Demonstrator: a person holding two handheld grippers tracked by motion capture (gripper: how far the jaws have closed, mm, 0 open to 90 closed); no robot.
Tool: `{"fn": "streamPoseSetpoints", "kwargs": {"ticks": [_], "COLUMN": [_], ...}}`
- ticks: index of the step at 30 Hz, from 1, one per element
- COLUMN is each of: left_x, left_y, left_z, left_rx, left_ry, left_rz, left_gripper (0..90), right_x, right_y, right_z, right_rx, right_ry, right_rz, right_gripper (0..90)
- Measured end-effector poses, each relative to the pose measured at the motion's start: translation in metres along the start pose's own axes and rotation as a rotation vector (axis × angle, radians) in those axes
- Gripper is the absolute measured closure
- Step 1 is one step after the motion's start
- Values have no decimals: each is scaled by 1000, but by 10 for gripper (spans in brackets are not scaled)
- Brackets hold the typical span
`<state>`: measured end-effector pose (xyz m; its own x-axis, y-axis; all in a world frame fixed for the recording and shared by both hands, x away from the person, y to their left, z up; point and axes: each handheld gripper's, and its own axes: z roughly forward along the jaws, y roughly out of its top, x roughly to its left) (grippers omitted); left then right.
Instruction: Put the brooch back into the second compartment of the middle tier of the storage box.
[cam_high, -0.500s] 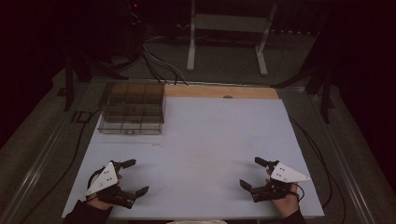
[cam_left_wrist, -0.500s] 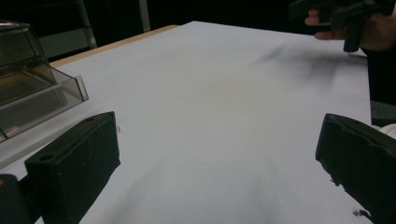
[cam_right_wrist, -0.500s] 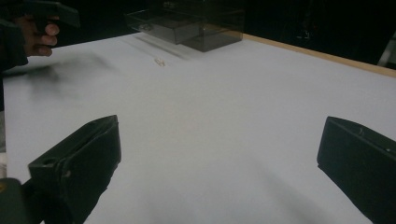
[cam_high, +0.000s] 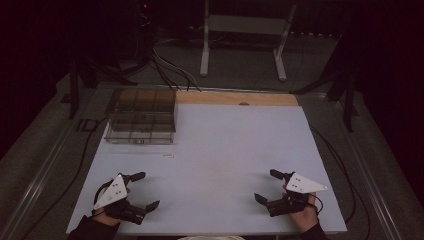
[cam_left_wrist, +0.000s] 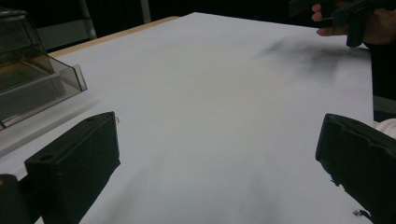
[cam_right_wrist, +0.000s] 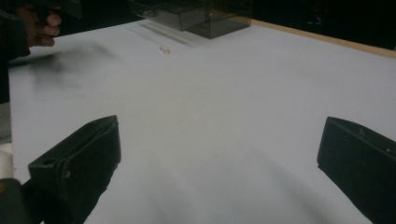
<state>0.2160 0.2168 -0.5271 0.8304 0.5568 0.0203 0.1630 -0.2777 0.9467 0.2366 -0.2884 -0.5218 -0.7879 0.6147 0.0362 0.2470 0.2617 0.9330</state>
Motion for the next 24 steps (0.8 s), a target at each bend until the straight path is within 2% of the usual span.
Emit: {"fn": "streamPoseSetpoints", "kwargs": {"ticks": [4, 7, 11, 12, 24], "left_x": [-2, -4, -8, -10, -18], "left_y": [1, 1, 4, 6, 16], "left_z": [0, -2, -1, -1, 5], "left_rx": [-3, 10, 21, 25, 23], "left_ry": [-13, -23, -37, -57, -107], "left_rz": [18, 20, 26, 26, 28], "left_gripper": [6, 6, 6, 6, 6], "right_x": [0, 2, 5, 5, 5], "right_y": [2, 6, 6, 6, 6], "right_z": [0, 0, 3, 3, 0], "right_rx": [4, -15, -2, -8, -23], "right_ry": [17, 8, -18, -20, -29], "right_rz": [20, 7, -42, -48, -42], "right_gripper": [0, 0, 0, 0, 0]}}
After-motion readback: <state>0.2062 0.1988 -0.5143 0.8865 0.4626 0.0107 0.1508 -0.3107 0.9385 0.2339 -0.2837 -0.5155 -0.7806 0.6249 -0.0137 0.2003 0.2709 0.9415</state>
